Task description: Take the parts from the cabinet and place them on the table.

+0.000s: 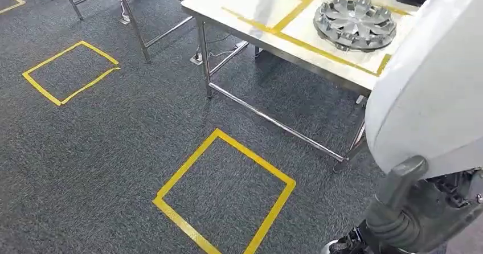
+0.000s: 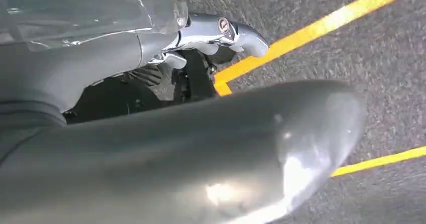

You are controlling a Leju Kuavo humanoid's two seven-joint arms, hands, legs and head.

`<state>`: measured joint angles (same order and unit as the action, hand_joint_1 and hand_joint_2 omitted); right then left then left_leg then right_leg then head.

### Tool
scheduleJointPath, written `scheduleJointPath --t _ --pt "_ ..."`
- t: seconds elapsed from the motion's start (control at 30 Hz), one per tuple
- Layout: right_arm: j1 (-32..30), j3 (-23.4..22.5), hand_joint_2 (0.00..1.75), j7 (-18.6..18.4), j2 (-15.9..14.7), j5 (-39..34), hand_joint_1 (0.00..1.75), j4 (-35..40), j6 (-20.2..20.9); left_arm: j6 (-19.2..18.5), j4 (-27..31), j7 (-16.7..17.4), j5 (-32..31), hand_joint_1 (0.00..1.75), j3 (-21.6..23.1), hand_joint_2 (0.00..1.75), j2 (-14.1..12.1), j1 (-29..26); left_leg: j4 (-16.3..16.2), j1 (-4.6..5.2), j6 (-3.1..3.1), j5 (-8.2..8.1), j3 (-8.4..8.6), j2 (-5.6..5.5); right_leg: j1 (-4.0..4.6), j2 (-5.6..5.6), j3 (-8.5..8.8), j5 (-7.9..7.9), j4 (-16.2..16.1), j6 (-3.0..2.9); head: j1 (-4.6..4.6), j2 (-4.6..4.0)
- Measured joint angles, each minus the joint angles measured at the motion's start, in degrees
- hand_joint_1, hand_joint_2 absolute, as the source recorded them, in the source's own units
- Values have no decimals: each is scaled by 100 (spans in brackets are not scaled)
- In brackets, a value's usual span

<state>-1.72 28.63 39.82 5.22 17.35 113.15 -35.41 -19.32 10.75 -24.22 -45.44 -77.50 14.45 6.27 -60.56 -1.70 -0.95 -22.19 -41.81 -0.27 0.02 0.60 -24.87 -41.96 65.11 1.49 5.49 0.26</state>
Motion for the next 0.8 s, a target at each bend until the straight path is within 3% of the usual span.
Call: scheduleJointPath --t 0.03,0.07,0.1,0.13,0.17,0.2,0.23,0.27,0.37,0.4,0.43,0.47,0.57,0.6,0.63,0.67,0.73,0.8 --pt "-11 -2 175 -2 -6 -2 175 0 -4 11 0 11 0 0 0 0 4 1 0 0 -4 -50 38 -2 -15 -1 -342 -173 523 27 -2 0" --pt "-15 -2 175 -2 -15 -2 175 0 -7 33 0 26 0 0 0 0 2 -1 0 1 -5 -90 77 -5 -23 -1 -640 -239 917 43 0 0" --pt "-15 -2 175 -2 -22 0 175 0 -7 83 0 42 0 0 0 0 2 -1 0 1 -2 -128 123 -11 -25 -1 -846 -168 1086 41 -2 0" --pt "-15 -2 175 -2 -28 7 175 0 -9 125 0 44 -9 0 0 0 2 0 0 1 5 -167 184 -27 -29 -1 -907 89 936 29 0 0" --pt "-15 -2 175 -2 -33 15 175 0 -13 147 0 46 -9 0 0 0 2 -1 0 1 12 -198 240 -40 -33 -2 -861 399 592 14 0 0" --pt "-14 -2 175 -2 -33 24 175 0 -15 140 0 44 -9 0 -2 0 4 0 2 1 27 -230 308 -51 -34 -4 -694 824 -1 -16 0 0" --pt "-12 -2 175 -2 -35 26 175 0 -17 73 0 31 -9 0 0 0 4 0 9 1 45 -248 346 -55 -31 -16 -562 1105 -485 -52 4 0" --pt "-13 -2 175 -2 -44 26 175 0 -20 -22 -2 15 2 0 -2 0 9 2 25 15 73 -257 379 -58 -9 -28 -572 1058 -501 -53 -11 0" --pt "2 11 175 -4 -55 11 175 2 -24 -373 -2 13 96 0 -2 0 13 0 96 -13 233 -337 413 -45 50 -10 -581 1012 -571 -176 -7 0" --pt "4 13 175 -4 -57 9 175 4 -24 -420 -2 13 100 0 -2 0 26 15 125 -5 261 -342 450 -35 48 0 -553 1021 -625 -211 5 0" --pt "1 24 175 -7 -55 7 175 11 -26 -417 -2 17 96 0 -2 0 26 13 47 -21 268 -313 430 -32 -15 5 -430 1084 -692 -262 -15 0" --pt "16 33 175 -7 -55 7 175 11 -28 -411 -2 17 63 0 -2 0 26 14 -137 5 262 -412 369 -27 -19 1 -359 1073 -708 -311 -22 0" --pt "10 48 175 -9 -63 -2 175 9 -28 -369 -2 30 46 0 -2 0 13 -1 -1454 7 285 -963 -343 -29 4 -19 -233 968 -706 -356 -63 0" --pt "11 48 175 -9 -66 -2 175 9 -28 -361 -2 33 44 0 -2 0 11 -11 -1690 8 288 -974 -521 -28 9 -16 -185 921 -706 -355 -70 0" --pt "9 52 175 -9 -72 0 175 9 -28 -358 -2 33 44 0 -2 0 11 -18 -1644 8 288 -853 -561 -28 9 -6 -117 861 -706 -349 -66 0" --pt "9 54 175 -9 -74 0 175 9 -28 -358 -2 33 44 0 -2 0 0 -19 -1282 10 278 -565 -440 -27 6 11 -23 788 -706 -332 -70 0" --pt "12 63 175 -9 -74 4 175 9 -26 -358 -2 33 44 0 -2 0 -13 -18 -265 24 240 27 -14 -20 -2 17 174 624 -708 -292 -70 0" --pt "38 90 175 -9 -79 13 175 9 -26 -363 -2 31 35 0 0 0 -13 -7 -60 86 197 -164 174 -11 13 28 242 462 -734 -201 -72 0"
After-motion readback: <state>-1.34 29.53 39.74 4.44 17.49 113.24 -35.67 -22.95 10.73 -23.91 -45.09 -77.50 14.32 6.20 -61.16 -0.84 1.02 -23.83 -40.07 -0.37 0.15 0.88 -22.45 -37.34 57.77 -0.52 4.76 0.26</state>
